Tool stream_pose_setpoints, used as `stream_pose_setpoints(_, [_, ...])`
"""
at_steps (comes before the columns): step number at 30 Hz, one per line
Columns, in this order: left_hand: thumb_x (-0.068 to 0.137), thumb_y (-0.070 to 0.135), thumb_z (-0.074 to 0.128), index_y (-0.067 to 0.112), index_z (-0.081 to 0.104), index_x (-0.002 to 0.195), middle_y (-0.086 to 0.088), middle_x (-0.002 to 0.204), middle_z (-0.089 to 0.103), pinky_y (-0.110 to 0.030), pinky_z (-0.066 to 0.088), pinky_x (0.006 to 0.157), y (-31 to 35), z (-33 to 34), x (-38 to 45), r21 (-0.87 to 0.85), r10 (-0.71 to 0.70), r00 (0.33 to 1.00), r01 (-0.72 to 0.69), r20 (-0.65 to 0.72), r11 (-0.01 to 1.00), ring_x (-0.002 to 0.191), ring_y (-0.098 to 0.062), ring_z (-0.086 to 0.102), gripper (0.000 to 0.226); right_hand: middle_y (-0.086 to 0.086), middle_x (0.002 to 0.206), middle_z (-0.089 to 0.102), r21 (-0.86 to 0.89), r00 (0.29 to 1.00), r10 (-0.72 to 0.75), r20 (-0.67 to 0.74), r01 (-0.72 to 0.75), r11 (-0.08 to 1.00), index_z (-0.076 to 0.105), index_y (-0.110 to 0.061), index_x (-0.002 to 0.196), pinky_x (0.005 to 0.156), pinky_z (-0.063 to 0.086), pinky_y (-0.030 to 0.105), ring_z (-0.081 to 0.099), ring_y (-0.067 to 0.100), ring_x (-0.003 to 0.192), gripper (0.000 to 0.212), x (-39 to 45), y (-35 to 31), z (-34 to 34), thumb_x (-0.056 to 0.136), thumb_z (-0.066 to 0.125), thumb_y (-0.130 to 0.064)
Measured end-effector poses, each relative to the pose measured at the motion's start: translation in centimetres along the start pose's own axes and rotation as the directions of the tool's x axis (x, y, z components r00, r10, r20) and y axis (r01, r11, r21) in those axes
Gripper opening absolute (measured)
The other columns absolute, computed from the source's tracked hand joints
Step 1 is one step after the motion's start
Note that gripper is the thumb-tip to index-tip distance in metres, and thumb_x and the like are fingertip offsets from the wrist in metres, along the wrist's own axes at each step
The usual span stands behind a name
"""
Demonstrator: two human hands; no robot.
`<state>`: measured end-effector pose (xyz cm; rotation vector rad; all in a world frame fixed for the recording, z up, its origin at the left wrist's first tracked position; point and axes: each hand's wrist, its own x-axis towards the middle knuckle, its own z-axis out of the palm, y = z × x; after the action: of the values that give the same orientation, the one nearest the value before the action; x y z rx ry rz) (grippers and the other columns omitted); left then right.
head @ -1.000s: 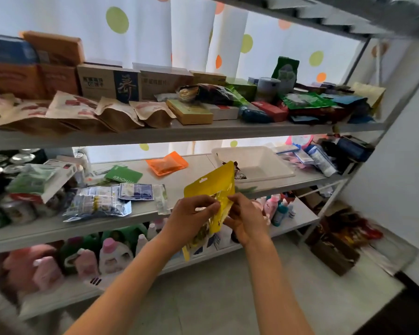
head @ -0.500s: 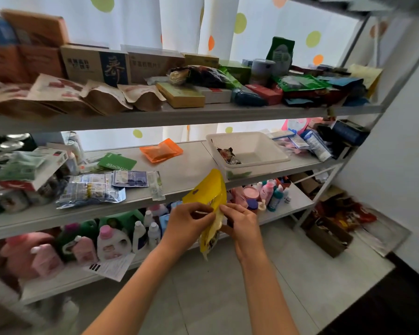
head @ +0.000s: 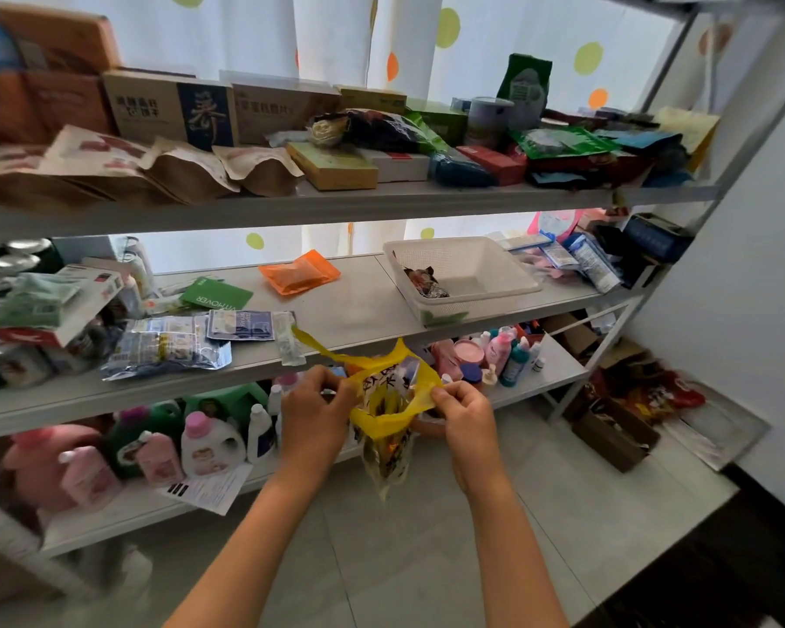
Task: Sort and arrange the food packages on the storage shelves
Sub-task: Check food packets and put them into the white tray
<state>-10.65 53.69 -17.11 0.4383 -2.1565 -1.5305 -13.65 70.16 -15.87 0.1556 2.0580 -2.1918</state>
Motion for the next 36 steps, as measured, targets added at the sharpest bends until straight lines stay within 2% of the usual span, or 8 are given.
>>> stream_pose_setpoints(5, [0.09,0.016,0.068,0.018,0.062,0.072,0.003,0.071,0.066,-0.019,0.042,0.058,-0.9,-0.5,-0.3,0.157,0.165,0.986,-0.168,0.034,0.973,0.069,-0.005,0.063,0.019,0.008,0.087,0.069,-0.11,0.999,-0.044,0.001,0.043,0.993,0.059,-0.008,0.085,0.069,0.062,0.029,0.07,0.018,0.084,0.017,0.0,-0.1,-0.7,0.101,0.055,-0.008])
stream_pose_setpoints(13, [0.091,0.017,0.068,0.018,0.063,0.074,0.011,0.07,0.062,-0.007,0.041,0.058,-0.6,-0.5,-0.3,0.172,0.177,0.983,-0.182,0.048,0.968,0.068,0.004,0.059,0.018,0.006,0.085,0.067,-0.156,0.998,-0.056,0.029,0.06,0.986,0.062,-0.006,0.089,0.077,0.063,0.039,0.065,0.019,0.082,0.014,-0.1,0.1,-0.2,0.101,0.058,-0.011])
stream_pose_setpoints(19, [0.096,0.022,0.062,0.02,0.067,0.089,0.012,0.079,0.061,-0.01,0.036,0.06,-0.9,-0.8,0.1,0.28,0.195,0.93,-0.285,0.311,0.917,0.073,0.003,0.055,0.009,0.008,0.093,0.073,-0.241,0.993,-0.085,0.087,0.104,0.965,0.069,-0.009,0.097,0.08,0.058,0.038,0.068,0.019,0.09,0.025,0.3,0.9,-0.6,0.101,0.058,-0.03])
stream_pose_setpoints(22, [0.097,0.019,0.062,0.022,0.065,0.087,0.013,0.079,0.061,-0.012,0.035,0.059,-1.3,-0.9,0.7,0.276,0.144,0.912,-0.262,0.383,0.925,0.071,0.001,0.056,0.01,0.001,0.118,0.065,-0.281,0.991,-0.133,0.025,0.135,0.95,0.057,-0.015,0.123,0.081,0.052,0.021,0.06,0.016,0.112,0.027,1.0,1.6,-1.3,0.098,0.063,-0.025])
stream_pose_setpoints(26, [0.095,0.014,0.063,0.026,0.064,0.082,0.009,0.081,0.064,-0.018,0.041,0.065,-1.8,-1.2,1.2,0.227,0.098,0.88,-0.225,0.465,0.948,0.072,-0.002,0.057,0.018,-0.013,0.141,0.042,-0.24,0.991,-0.072,0.116,0.099,0.966,0.032,-0.027,0.152,0.11,0.041,0.032,0.04,0.009,0.134,0.062,2.0,2.4,-2.7,0.099,0.063,-0.021])
stream_pose_setpoints(30, [0.094,0.013,0.064,0.026,0.067,0.082,0.002,0.079,0.065,-0.016,0.042,0.067,-1.9,-2.1,1.6,0.144,0.054,0.824,-0.162,0.564,0.976,0.068,0.001,0.054,0.018,-0.016,0.117,0.069,-0.137,0.978,-0.019,0.207,0.048,0.989,0.06,-0.025,0.124,0.082,0.05,0.011,0.062,0.001,0.111,0.028,1.8,2.1,-3.6,0.099,0.061,-0.015])
stream_pose_setpoints(32, [0.094,0.014,0.065,0.02,0.07,0.086,-0.006,0.082,0.066,-0.022,0.042,0.069,-1.8,-2.5,2.1,0.119,0.03,0.818,-0.12,0.575,0.986,0.07,-0.006,0.054,0.012,-0.015,0.098,0.076,-0.105,0.979,-0.042,0.199,0.064,0.992,0.068,-0.023,0.109,0.076,0.051,0.011,0.068,-0.001,0.094,0.017,1.5,2.3,-3.7,0.096,0.064,-0.013])
stream_pose_setpoints(36, [0.094,0.015,0.065,0.012,0.071,0.086,-0.003,0.073,0.059,-0.016,0.036,0.061,-0.9,-3.0,3.2,0.127,-0.026,0.825,-0.056,0.565,0.99,0.067,-0.006,0.048,0.011,-0.005,0.088,0.077,-0.07,0.977,-0.061,0.204,0.077,0.995,0.072,-0.013,0.1,0.075,0.053,0.017,0.07,0.006,0.084,0.01,1.2,2.6,-3.4,0.093,0.067,-0.009])
